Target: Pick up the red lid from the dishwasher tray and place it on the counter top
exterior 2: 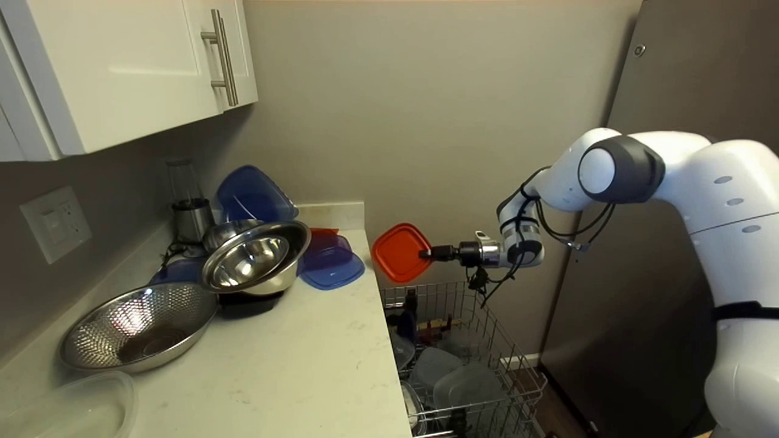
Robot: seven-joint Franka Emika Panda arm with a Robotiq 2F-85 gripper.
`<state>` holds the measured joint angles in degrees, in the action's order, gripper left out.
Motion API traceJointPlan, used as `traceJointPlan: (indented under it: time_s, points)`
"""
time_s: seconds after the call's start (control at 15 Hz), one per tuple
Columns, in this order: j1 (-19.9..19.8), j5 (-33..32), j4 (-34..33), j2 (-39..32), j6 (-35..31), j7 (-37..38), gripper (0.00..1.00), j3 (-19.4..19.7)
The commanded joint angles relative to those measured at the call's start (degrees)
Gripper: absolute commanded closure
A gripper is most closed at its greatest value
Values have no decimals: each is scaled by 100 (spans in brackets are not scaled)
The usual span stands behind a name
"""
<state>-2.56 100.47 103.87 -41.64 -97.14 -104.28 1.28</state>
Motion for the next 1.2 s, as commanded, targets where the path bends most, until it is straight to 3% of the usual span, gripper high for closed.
traceJointPlan:
  time_s: [0.0,0.4,1.13]
  points:
    - [-44,-267,-1063,-851,579,470,97,7]
    - [-56,-868,-2139,-1528,1141,1042,97,-66]
    - [84,-1178,-4112,-2714,1667,1872,97,-463]
